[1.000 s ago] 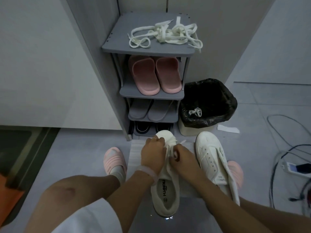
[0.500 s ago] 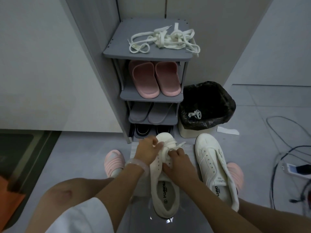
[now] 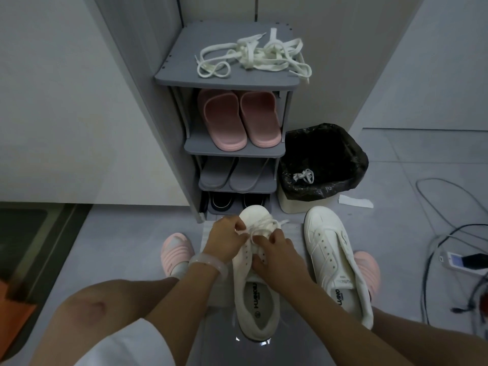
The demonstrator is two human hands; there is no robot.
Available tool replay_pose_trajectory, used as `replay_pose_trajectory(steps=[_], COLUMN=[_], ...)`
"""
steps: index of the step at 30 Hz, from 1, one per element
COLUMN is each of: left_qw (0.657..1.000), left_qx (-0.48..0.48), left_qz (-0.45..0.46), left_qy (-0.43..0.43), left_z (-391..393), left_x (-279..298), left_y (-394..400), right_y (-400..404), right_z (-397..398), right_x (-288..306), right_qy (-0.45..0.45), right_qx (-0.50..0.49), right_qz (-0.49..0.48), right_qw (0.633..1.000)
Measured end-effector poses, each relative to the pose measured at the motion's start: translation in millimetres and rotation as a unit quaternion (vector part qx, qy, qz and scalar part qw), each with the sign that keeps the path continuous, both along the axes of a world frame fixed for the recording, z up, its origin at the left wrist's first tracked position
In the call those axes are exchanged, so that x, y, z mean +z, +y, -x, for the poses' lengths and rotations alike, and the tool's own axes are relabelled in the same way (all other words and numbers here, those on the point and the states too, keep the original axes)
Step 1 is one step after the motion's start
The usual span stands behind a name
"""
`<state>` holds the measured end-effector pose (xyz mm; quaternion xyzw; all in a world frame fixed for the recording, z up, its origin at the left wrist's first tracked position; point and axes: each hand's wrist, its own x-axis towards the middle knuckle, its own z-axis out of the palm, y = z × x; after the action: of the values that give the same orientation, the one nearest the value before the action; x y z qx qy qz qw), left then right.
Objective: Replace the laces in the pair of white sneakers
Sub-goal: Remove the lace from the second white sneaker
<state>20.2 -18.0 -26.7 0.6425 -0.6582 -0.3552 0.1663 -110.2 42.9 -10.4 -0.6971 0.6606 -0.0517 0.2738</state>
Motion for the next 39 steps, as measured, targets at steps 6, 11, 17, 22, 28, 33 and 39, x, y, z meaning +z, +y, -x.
replay_pose_trajectory(steps=[6,11,17,22,28,33,39], left_qw=[0.991,0.984,0.94,0.989,0.994,0.991,0.926], left_qx=[-0.045,0.114,0.188,0.127,0.091,0.102,0.232], left_qz=[0.056,0.134,0.265,-0.02,0.047,0.087,0.278], left_qy=[-0.115,-0.001,0.105,0.075,0.031,0.017,0.109], left_z=[11,8,-4,-5,0,2,-2], left_x=[0,16,49,12,-1,5,60], left_y=[4,-6,-28,4,21,15,-15], right_y=[0,-2,-4,-3,-3,-2,-1], right_z=[0,-3,-4,-4,-3,-3,-2], right_x=[1,3,4,5,6,5,2], right_qy=[0.01,0.024,0.028,0.024,0.024,0.023,0.034], right_qx=[0.008,0.003,-0.004,-0.008,-0.008,-0.005,-0.002], right_qz=[-0.006,-0.023,-0.043,-0.039,-0.033,-0.032,-0.034], right_qw=[1.0,0.999,0.999,0.999,0.999,0.999,0.999])
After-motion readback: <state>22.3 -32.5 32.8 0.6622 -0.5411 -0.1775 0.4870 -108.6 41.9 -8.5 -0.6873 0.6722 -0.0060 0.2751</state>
